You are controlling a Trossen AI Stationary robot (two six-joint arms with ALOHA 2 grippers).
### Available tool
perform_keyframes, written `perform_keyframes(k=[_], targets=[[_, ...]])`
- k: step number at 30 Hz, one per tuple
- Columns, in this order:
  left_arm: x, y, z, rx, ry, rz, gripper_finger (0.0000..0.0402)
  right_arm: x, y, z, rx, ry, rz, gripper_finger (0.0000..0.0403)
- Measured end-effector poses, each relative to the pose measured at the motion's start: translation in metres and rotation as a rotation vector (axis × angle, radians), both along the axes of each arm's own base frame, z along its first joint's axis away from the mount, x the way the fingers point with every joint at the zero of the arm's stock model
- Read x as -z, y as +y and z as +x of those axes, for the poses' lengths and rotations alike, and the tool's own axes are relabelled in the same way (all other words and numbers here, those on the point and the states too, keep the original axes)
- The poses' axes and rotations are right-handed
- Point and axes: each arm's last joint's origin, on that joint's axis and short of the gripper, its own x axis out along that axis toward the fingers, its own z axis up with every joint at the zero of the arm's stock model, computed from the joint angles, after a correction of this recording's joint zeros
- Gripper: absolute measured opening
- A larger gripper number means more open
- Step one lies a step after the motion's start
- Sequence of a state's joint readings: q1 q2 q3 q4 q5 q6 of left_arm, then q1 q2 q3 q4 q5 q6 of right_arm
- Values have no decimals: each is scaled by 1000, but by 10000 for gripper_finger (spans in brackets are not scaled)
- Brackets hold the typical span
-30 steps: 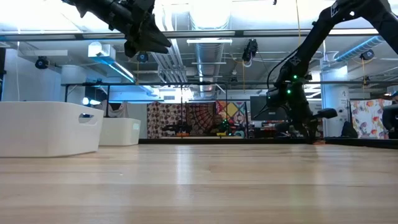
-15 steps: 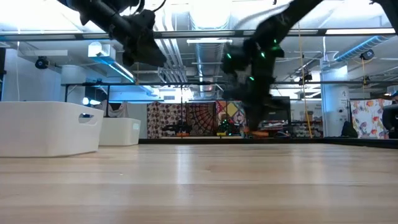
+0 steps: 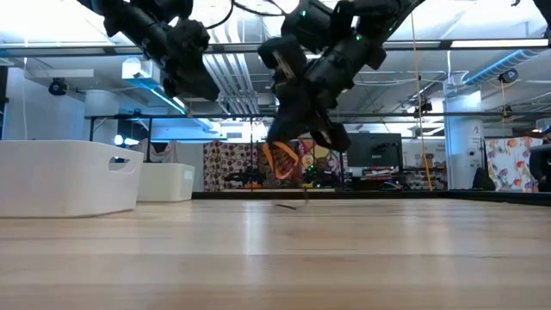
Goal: Sort rubber bands into baskets
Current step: Put the orange rubber band into the middle white bin
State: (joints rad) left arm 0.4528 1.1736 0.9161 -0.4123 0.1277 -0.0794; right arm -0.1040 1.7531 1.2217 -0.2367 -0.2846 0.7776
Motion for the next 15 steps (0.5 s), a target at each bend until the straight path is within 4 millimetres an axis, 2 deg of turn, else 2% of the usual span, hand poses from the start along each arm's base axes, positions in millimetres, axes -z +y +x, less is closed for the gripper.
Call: perform_keyframes(k=[6, 11, 15], targets=[[1, -10, 4, 95, -3, -4, 104, -2, 34, 4, -45, -11, 92, 68], [12, -31, 8, 210, 38, 14, 104, -2, 65, 2, -34, 24, 145, 125], [24, -53, 13, 311, 48, 22, 104, 3, 76, -3, 69, 83, 20, 159]])
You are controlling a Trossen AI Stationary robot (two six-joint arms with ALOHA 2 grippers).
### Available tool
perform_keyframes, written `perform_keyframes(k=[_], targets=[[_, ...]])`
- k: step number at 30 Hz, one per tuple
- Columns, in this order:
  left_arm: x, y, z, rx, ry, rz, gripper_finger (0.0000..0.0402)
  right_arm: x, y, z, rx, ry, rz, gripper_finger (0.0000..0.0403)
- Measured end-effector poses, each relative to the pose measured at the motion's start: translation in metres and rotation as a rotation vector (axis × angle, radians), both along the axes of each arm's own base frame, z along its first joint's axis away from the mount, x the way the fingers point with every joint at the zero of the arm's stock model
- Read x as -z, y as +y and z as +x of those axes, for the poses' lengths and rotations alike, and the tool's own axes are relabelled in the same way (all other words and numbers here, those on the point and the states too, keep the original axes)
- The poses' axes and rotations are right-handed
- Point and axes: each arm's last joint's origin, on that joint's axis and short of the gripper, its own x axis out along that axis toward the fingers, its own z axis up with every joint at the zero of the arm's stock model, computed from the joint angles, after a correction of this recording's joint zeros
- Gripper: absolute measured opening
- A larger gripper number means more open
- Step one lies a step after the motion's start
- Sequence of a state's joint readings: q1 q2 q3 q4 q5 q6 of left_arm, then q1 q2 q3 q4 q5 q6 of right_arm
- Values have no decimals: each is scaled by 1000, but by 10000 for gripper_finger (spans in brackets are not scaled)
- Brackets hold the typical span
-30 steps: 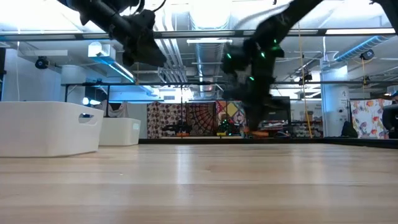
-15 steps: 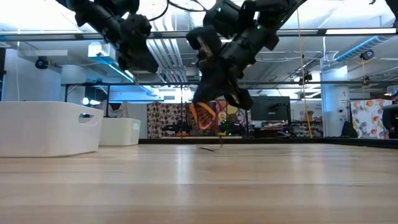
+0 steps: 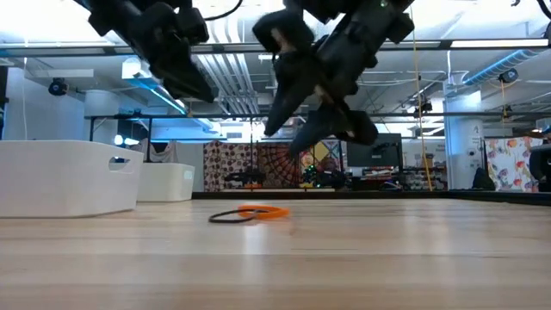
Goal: Sort rubber bands into baskets
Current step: Put the orange rubber band into the middle white bin
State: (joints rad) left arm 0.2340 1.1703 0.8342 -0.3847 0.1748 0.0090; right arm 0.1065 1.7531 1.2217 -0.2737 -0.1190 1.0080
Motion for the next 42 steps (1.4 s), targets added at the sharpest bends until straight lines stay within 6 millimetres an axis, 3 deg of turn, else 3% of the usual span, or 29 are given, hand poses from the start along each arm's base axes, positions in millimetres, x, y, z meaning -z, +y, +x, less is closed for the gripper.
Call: perform_keyframes(k=[5, 10, 18, 22, 28, 34, 42], targets=[[2, -30, 4, 75, 11, 6, 104, 4, -5, 2, 134, -10, -198, 176], [5, -54, 7, 22, 21, -39, 104, 8, 0, 7, 89, -50, -257, 177], [31, -62, 27, -182, -32, -187, 104, -4, 64, -1, -99, -113, -394, 167], [45, -63, 46, -169, 2, -163, 104, -3, 91, -10, -121, -129, -420, 162], [83, -64, 66, -118, 133, -93, 104, -11, 115, -17, -120, -129, -384, 162], [120, -66, 79, -14, 229, -105, 104, -18, 120, -21, -80, -89, -408, 162], [144, -68, 94, 7, 181, -127, 98, -22, 103, -19, -42, 9, -393, 162]])
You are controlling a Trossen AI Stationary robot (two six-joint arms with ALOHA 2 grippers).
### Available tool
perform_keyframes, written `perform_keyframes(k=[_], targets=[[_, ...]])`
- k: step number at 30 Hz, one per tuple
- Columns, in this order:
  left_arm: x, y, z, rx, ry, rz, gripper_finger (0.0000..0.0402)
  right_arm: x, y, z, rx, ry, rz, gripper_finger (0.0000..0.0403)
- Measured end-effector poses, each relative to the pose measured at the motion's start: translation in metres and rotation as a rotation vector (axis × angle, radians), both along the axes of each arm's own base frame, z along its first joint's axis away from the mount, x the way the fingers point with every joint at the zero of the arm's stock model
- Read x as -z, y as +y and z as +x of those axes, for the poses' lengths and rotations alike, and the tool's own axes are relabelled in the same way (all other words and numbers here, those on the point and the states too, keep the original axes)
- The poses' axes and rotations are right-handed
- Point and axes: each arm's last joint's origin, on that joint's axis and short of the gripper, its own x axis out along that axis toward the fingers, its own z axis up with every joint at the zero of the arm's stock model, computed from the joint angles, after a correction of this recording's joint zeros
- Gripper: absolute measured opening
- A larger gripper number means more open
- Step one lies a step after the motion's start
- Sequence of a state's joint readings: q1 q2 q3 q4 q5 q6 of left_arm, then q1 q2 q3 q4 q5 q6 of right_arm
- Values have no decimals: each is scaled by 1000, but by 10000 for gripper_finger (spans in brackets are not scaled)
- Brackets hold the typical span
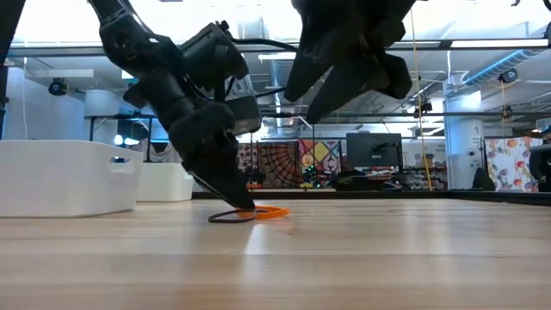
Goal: Sort rubber bands into baskets
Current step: Put the orange rubber band into the middle white bin
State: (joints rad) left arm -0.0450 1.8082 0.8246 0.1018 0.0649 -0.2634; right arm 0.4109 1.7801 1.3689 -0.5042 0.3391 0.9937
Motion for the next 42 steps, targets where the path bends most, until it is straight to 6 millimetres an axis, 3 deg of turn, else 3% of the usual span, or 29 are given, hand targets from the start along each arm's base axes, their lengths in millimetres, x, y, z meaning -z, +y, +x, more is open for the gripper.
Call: perform_keyframes(k=[5, 9, 11, 18, 23, 27, 31, 35, 42], targets=[[9, -1, 1, -2, 25, 6, 81, -4, -19, 3, -28, 32, -37, 162], [11, -5, -1, -5, 51, 21, 18, -3, -37, 6, -43, 65, -89, 162], [8, -9, -3, 3, 62, 26, 8, 0, -48, 9, -51, 77, -115, 162], [-4, -27, -16, 63, 113, 15, 1, 49, -75, 28, -217, 55, -193, 146], [-10, -37, -26, 76, 159, 3, 0, 73, -88, 42, -248, 28, -229, 107], [-9, -45, -30, 81, 162, -3, 0, 85, -91, 53, -273, -35, -245, 57], [-10, -53, -33, 63, 171, -19, 0, 110, -90, 57, -283, 2, -237, 15], [-18, -60, -43, 78, 208, -33, 0, 125, -90, 55, -274, 53, -230, 13], [-60, -71, -64, 86, 150, -86, 0, 137, -91, 51, -272, 105, -227, 13]])
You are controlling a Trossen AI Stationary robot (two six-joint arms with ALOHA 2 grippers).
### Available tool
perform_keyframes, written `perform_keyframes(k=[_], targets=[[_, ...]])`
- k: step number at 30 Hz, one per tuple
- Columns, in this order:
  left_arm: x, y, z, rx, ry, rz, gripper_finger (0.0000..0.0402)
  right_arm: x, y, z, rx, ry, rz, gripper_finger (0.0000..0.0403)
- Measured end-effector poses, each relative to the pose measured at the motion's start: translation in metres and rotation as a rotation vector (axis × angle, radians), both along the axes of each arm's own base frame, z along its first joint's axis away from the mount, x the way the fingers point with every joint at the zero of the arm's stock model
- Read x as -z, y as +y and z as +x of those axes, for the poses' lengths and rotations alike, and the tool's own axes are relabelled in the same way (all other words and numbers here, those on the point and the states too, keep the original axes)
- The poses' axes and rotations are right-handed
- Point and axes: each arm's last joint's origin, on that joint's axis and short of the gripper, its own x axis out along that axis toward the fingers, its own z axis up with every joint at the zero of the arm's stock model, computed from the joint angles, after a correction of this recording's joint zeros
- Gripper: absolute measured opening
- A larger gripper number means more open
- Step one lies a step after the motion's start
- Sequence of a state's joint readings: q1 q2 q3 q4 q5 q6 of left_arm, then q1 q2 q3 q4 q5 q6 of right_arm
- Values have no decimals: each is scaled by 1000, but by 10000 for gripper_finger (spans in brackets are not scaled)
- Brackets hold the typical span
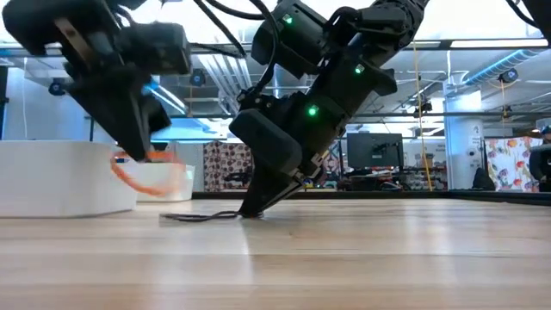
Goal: Sort rubber bands into baskets
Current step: Put the orange rubber band into the middle white bin
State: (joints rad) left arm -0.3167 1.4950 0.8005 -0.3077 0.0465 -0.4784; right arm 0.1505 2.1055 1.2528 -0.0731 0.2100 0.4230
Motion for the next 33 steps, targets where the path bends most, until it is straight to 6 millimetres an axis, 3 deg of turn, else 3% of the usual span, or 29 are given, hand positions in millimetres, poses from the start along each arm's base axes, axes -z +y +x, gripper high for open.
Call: perform_keyframes(k=[8, 18, 23, 33], targets=[[-48, -1, -31, -66, -38, -44, 0, 1, -1, 0, 1, 4, -1, 13], [-107, 31, -96, -358, 197, 218, 0, -4, 0, 3, 14, -2, 11, 13], [-95, 49, -121, -526, 374, 237, 0, -8, 1, 6, 1, -11, 8, 13], [-20, 79, -110, -753, 465, 117, 0, -41, 3, 19, -99, -58, -53, 13]])
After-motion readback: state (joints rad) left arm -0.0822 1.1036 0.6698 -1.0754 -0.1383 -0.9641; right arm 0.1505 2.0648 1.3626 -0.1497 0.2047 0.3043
